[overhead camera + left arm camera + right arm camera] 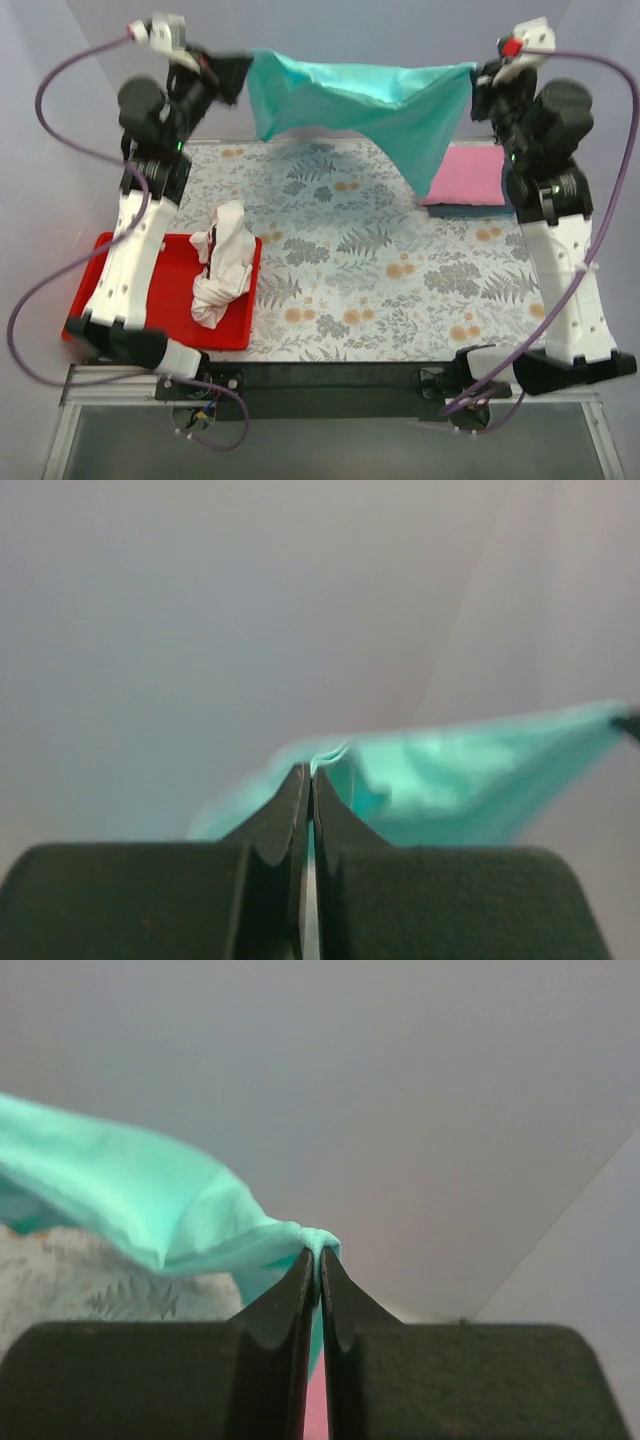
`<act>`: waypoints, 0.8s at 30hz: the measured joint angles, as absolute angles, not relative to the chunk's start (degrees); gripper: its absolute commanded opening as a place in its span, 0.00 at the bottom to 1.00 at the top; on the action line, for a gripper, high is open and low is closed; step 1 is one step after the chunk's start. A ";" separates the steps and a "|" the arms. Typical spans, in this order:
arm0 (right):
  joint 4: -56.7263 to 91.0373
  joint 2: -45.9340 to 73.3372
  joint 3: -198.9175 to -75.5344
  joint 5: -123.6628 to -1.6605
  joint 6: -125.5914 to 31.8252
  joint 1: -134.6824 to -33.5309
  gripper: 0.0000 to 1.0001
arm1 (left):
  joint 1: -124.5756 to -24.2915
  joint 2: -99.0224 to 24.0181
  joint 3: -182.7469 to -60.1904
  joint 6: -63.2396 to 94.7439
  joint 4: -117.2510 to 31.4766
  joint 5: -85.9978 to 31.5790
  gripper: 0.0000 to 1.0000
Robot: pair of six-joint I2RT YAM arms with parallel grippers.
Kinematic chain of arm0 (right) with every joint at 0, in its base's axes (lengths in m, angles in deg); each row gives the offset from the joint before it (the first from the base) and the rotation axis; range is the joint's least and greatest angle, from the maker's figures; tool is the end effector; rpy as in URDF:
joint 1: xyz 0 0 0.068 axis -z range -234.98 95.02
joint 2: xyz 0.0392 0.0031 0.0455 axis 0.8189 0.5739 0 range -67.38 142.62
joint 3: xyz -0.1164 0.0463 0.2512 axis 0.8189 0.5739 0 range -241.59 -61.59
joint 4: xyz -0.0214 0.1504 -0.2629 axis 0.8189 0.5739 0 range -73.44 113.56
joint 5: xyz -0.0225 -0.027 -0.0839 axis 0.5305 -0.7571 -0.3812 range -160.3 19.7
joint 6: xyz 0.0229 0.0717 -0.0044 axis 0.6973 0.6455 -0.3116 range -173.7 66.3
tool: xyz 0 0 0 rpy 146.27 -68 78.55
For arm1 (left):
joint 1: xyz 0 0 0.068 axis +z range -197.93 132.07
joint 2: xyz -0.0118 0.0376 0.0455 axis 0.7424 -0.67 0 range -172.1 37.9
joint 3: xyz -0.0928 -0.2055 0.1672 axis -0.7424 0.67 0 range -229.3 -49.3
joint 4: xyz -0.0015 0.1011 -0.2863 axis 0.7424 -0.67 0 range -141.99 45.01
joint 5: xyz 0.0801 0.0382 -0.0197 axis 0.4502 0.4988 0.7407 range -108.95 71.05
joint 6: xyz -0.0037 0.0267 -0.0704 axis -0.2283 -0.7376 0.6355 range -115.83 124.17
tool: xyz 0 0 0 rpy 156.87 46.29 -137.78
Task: Fold and stack the t-shirts
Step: Flatten the tshirt out
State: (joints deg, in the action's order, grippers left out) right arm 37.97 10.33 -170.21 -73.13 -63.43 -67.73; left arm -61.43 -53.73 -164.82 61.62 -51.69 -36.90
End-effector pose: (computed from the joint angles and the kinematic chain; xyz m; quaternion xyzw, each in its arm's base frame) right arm 0.3082 0.0666 0.6024 -0.1074 0.6372 0.0042 0.7631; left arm 0.3812 -0.1115 0.5974 -0.1029 0.5906 -0.5367 0.5937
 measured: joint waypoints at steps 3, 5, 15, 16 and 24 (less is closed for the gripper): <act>30.47 -1.16 -149.18 -71.08 -64.68 -67.71 0.01 | -61.41 -32.22 -131.21 62.61 -46.29 -39.22 0.00; 30.97 -6.37 -136.51 -70.07 -64.42 -67.71 0.01 | -62.33 -21.99 -114.40 64.75 -44.94 -38.28 0.00; 39.17 -21.27 -105.73 -66.88 -54.19 -70.09 0.01 | -64.77 -5.23 -80.06 75.63 -51.93 -32.16 0.00; 39.78 -22.36 -106.69 -66.71 -53.58 -70.38 0.01 | -65.04 -4.31 -80.68 76.03 -51.95 -32.14 0.00; 47.43 -22.78 -110.56 -68.48 -51.68 -71.03 0.01 | -73.82 -9.76 -84.35 77.21 -54.18 -31.33 0.01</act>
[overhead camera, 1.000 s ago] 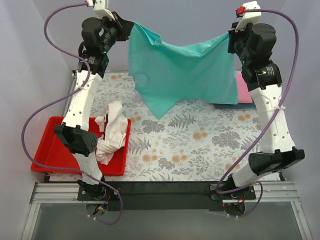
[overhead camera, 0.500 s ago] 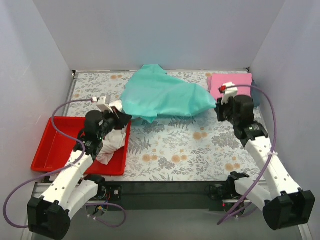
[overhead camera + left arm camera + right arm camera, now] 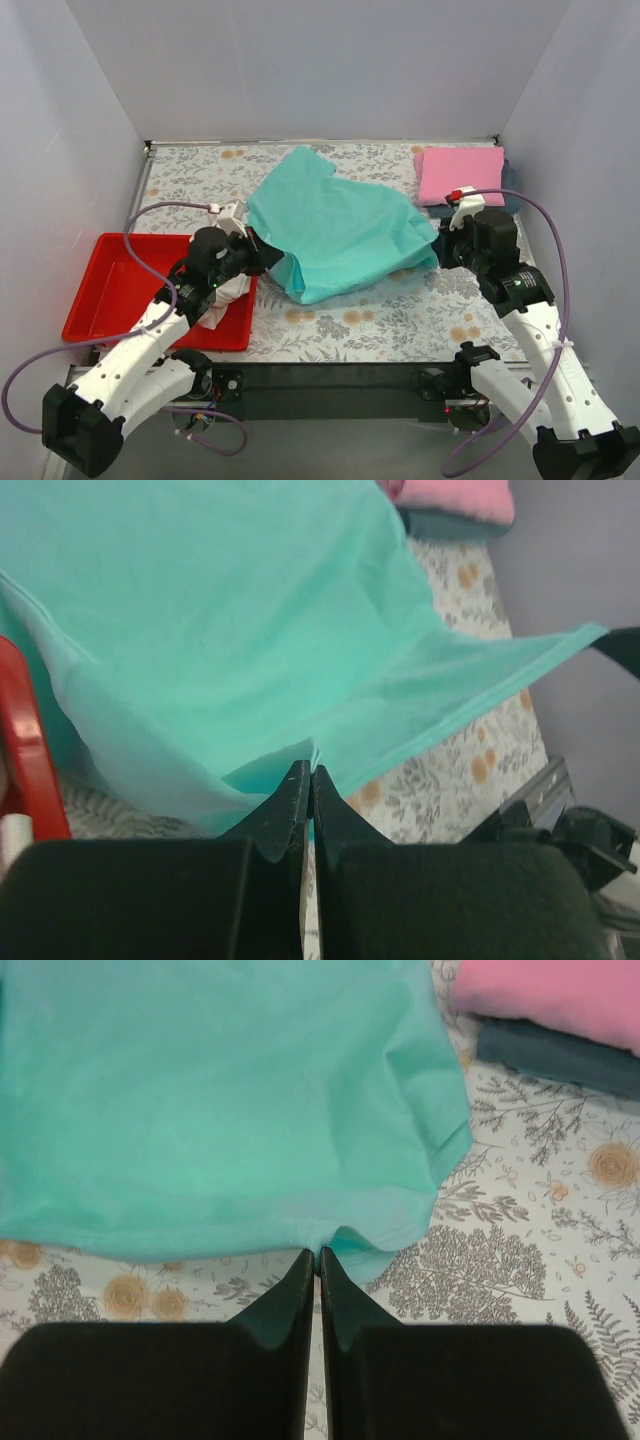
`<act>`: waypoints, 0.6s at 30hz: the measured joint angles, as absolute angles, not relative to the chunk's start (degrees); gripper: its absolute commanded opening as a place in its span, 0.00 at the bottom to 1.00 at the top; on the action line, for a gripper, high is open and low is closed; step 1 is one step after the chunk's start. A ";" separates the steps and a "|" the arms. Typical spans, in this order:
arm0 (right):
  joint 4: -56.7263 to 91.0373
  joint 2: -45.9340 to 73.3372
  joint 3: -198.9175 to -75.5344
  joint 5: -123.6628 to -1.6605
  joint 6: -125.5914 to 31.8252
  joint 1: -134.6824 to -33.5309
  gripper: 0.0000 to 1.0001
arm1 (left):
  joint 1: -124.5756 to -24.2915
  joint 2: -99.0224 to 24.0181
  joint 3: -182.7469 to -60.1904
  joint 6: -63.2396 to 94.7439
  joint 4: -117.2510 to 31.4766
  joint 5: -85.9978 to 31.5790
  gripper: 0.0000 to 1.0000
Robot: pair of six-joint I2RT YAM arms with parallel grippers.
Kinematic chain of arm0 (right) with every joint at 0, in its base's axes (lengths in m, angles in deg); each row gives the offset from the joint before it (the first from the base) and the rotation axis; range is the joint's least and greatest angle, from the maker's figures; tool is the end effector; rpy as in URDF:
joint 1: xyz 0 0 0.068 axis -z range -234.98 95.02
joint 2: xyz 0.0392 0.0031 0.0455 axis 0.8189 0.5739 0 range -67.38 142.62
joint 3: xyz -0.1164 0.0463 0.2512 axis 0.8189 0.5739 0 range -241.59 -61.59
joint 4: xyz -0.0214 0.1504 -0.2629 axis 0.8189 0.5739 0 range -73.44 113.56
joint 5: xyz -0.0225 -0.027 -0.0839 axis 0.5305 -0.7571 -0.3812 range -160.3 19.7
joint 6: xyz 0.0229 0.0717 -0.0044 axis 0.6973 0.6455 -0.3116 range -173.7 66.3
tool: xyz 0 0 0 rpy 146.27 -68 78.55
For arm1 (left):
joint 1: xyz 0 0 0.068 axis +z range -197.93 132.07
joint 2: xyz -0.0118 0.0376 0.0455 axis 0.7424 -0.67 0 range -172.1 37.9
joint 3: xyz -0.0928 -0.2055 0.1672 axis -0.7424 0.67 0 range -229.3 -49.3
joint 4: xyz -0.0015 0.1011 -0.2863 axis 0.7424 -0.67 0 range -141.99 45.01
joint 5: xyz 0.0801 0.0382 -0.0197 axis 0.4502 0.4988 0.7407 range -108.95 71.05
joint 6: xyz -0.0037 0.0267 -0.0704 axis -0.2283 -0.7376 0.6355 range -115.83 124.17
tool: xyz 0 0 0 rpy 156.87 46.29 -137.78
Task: Fold and stack the t-shirts
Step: Flatten the tshirt out
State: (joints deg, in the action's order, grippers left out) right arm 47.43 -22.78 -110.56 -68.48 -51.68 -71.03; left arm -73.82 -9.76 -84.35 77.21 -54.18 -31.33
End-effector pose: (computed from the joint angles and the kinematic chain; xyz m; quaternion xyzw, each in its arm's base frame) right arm 0.2238 0.0665 0.3251 -0.1121 0.8429 0.0960 0.5175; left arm 0.2269 -0.1251 0.2595 -0.2739 0.7787 -0.4816 0.2944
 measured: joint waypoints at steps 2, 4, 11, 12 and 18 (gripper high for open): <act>49.79 -22.78 -110.56 -68.39 -51.30 -71.38 0.01 | -77.04 -12.36 -84.89 76.99 -56.50 -31.53 0.06; 51.70 -22.98 -110.56 -67.97 -51.02 -72.10 0.03 | -79.55 -13.45 -85.27 76.77 -58.68 -31.79 0.20; 55.89 -24.51 -111.09 -58.69 -50.95 -77.98 0.45 | -82.98 -8.73 -87.43 75.72 -62.68 -34.11 0.80; 56.11 -24.73 -111.22 -57.64 -51.09 -79.62 0.55 | -82.98 -8.29 -88.37 75.50 -62.62 -34.46 0.82; 56.46 -24.59 -111.74 -56.35 -52.03 -82.38 0.69 | -82.98 -13.60 -93.53 74.30 -58.31 -33.97 0.85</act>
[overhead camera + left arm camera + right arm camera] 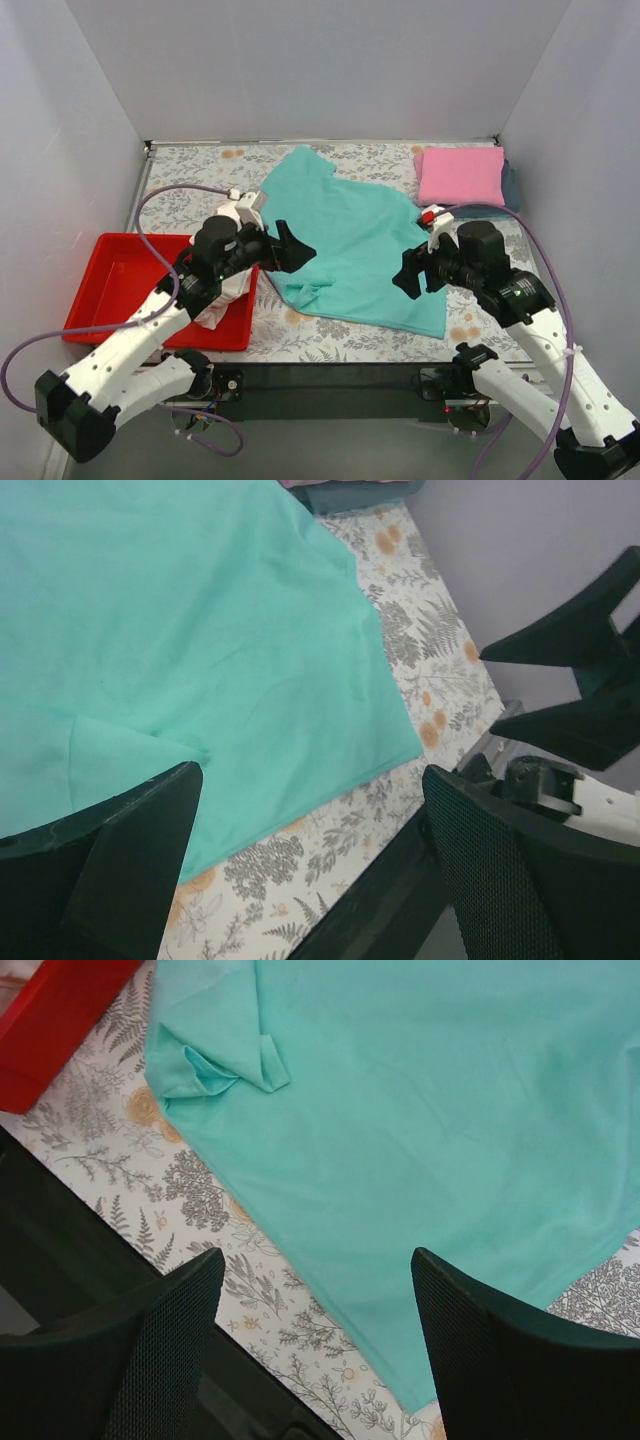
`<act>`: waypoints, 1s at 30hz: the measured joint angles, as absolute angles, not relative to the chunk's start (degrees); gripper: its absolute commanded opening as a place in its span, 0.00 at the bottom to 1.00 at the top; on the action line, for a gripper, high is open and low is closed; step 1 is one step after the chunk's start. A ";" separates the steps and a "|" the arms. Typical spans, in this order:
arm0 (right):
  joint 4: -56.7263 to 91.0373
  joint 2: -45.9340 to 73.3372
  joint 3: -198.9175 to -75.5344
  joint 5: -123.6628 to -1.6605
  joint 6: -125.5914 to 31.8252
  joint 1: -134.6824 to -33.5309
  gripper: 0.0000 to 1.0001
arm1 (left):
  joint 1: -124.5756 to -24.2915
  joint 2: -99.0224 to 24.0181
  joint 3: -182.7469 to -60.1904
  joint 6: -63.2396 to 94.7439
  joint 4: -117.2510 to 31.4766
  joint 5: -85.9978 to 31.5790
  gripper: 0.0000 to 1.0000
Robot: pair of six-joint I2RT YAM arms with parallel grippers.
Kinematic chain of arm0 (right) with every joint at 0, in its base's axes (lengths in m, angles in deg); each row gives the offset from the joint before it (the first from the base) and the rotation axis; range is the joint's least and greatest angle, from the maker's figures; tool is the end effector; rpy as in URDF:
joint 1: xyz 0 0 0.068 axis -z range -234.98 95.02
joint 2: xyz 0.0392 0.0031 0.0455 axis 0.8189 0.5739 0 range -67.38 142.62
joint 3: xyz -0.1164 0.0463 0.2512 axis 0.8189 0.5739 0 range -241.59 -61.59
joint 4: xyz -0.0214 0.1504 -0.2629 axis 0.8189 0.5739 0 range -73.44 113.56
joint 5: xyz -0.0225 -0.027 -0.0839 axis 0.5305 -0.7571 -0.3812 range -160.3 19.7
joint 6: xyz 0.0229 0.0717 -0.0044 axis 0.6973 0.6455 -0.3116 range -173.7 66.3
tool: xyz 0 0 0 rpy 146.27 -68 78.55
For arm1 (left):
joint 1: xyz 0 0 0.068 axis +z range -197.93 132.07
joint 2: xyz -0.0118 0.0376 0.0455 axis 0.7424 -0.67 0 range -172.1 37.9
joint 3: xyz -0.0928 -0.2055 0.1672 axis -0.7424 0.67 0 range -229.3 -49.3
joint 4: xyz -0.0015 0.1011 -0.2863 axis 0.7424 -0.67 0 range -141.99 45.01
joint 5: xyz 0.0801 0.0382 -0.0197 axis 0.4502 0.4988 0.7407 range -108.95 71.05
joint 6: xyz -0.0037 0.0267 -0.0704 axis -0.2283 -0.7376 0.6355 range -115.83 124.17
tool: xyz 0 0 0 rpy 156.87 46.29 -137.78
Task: Fold and stack the t-shirts
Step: Flatten the tshirt out
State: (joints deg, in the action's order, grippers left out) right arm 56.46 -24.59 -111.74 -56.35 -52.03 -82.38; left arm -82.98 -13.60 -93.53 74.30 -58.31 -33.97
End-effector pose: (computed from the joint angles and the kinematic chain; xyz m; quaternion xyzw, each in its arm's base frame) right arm 0.1831 0.1122 0.3220 -0.2507 0.8356 0.2229 0.4351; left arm 0.2135 -0.1697 0.3018 -0.1747 0.7996 -0.5136 0.2576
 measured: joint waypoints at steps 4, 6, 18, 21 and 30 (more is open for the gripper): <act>52.15 -19.59 -111.26 -60.78 -51.26 -82.40 0.70 | -83.00 -26.21 -98.38 72.95 -53.64 -31.94 0.86; 47.67 -14.17 -110.26 -64.87 -49.84 -82.36 0.70 | -83.00 -34.04 -101.05 72.05 -51.45 -30.85 0.86; 31.87 11.27 -109.88 -76.48 -45.27 -75.10 0.69 | -81.82 -71.06 -115.69 67.37 -41.75 -28.53 0.88; 29.55 17.07 -112.77 -79.01 -45.29 -74.20 0.68 | -80.16 -74.39 -115.62 67.70 -40.02 -29.71 0.88; 26.23 34.68 -123.52 -81.26 -46.74 -71.67 0.66 | -75.75 -72.94 -111.71 68.53 -35.49 -29.49 0.88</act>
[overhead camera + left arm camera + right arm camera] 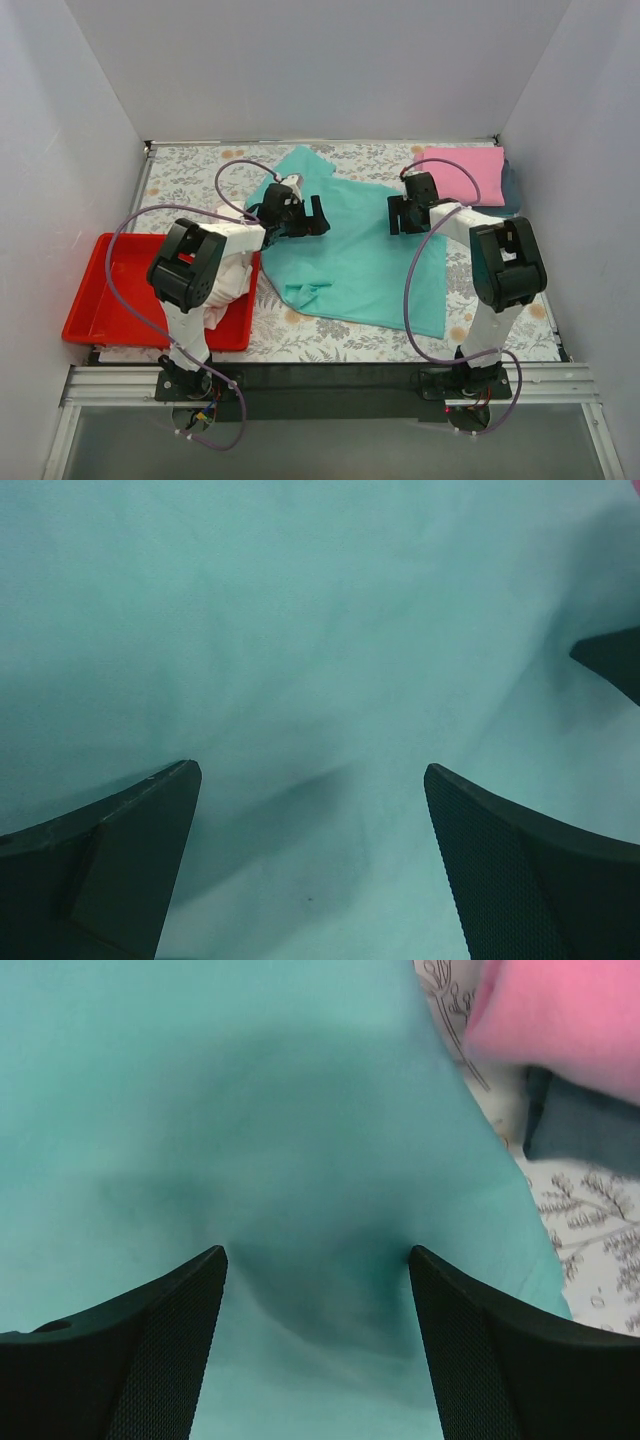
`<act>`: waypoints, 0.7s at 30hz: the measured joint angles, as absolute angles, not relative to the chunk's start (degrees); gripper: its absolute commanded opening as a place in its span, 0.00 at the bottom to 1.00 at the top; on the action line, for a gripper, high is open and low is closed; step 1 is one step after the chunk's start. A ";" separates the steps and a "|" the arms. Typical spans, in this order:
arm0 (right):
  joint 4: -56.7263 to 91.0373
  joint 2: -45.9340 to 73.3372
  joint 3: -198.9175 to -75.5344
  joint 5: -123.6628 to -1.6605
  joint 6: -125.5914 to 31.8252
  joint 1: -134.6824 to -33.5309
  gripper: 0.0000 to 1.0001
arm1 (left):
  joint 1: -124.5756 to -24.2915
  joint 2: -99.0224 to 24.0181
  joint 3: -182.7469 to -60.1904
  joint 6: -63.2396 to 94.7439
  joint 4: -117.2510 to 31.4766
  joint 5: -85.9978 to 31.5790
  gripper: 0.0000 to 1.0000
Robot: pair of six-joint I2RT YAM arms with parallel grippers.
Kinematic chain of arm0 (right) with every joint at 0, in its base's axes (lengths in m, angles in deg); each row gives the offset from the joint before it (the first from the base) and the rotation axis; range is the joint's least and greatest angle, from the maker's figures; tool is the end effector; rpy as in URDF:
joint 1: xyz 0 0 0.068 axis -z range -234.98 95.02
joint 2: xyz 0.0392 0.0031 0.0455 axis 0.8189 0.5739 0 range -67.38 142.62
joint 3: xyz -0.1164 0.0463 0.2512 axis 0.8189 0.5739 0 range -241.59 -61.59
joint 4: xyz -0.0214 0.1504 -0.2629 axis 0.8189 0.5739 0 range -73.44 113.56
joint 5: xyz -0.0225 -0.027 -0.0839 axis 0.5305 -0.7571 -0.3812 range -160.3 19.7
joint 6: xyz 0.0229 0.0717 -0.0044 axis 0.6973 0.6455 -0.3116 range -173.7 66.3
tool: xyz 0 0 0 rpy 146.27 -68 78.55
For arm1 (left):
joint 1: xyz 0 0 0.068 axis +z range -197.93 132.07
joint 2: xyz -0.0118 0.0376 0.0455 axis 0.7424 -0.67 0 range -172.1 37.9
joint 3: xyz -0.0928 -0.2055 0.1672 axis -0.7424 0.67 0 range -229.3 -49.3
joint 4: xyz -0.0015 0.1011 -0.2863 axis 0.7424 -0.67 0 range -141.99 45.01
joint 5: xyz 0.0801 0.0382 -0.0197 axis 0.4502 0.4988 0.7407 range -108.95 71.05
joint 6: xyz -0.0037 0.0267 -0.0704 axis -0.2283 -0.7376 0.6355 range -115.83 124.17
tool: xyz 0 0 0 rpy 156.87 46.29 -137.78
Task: Fold and stack the t-shirts
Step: Flatten the tshirt out
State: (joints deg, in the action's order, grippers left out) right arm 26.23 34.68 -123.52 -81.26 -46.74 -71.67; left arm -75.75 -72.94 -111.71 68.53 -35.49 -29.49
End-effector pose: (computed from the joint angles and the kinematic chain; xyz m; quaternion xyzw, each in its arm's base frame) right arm 0.4106 0.1105 0.1347 -0.0466 0.9342 -0.0176 0.3532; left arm 0.4015 -0.2249 0.1052 -0.2441 0.8656 -0.3667 0.2380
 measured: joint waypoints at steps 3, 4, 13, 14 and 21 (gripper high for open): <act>25.55 39.14 -126.74 -80.41 -46.91 -71.12 0.66 | -75.20 -72.03 -110.33 68.73 -35.01 -28.88 0.88; 25.44 40.06 -127.96 -79.89 -47.15 -71.06 0.66 | -75.00 -71.81 -109.99 68.81 -34.90 -28.62 0.88; 23.65 48.54 -138.85 -69.02 -48.09 -70.49 0.64 | -73.52 -69.10 -106.58 70.21 -34.71 -25.41 0.88; 23.59 49.61 -140.33 -67.78 -48.11 -70.47 0.64 | -73.41 -68.90 -106.34 70.26 -34.69 -25.19 0.88; 23.63 53.09 -144.94 -65.83 -48.55 -70.49 0.64 | -73.12 -68.59 -105.96 70.67 -34.55 -24.90 0.88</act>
